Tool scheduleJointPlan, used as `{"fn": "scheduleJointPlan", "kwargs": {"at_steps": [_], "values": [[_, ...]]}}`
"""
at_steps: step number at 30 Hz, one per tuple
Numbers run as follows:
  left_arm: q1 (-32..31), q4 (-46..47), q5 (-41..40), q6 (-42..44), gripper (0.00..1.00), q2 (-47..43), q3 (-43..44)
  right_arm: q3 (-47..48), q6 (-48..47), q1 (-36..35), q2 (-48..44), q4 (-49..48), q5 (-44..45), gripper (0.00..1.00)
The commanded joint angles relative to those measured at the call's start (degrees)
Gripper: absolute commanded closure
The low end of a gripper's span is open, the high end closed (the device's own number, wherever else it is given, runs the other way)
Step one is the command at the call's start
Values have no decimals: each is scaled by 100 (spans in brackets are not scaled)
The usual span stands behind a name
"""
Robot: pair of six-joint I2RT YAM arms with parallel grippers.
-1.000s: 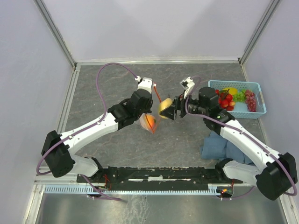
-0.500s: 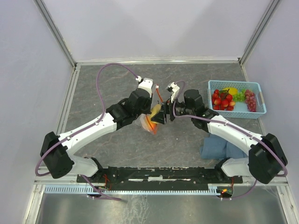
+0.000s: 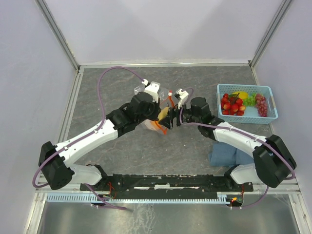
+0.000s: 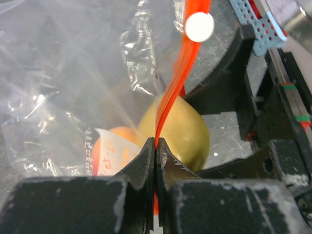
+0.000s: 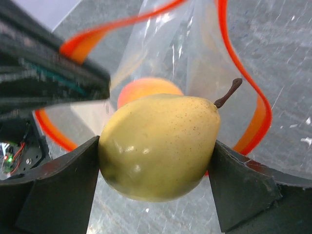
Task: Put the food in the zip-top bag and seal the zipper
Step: Place the fake fruit in the zipper food storage bag.
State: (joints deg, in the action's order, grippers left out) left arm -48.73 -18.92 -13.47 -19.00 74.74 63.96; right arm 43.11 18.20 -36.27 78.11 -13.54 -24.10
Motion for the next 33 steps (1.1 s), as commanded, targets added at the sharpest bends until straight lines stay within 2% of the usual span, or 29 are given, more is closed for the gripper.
{"fn": "scheduleJointPlan", "kwargs": {"at_steps": [1,7,14,17,20,25,33], "values": [[-19,212,601,-7,97,-60,207,-8,157,-27,159,-1212,274,43],[-31,130,896,-31,97,222,377,-35,624,-131,551,-2122,354,43],[-31,286,1155,-177,97,143,385,195,411,-166,1047,-1754,207,35],[-27,482,1417,-291,97,96,295,102,561,-168,1116,-1963,334,27],[-31,512,1297,-336,97,78,213,79,717,-165,1101,-1994,338,17],[-26,488,516,-420,97,-23,18,59,586,-167,589,-1274,547,1],[-13,573,40,-565,97,-87,-73,293,147,-169,-309,431,724,1]]}}
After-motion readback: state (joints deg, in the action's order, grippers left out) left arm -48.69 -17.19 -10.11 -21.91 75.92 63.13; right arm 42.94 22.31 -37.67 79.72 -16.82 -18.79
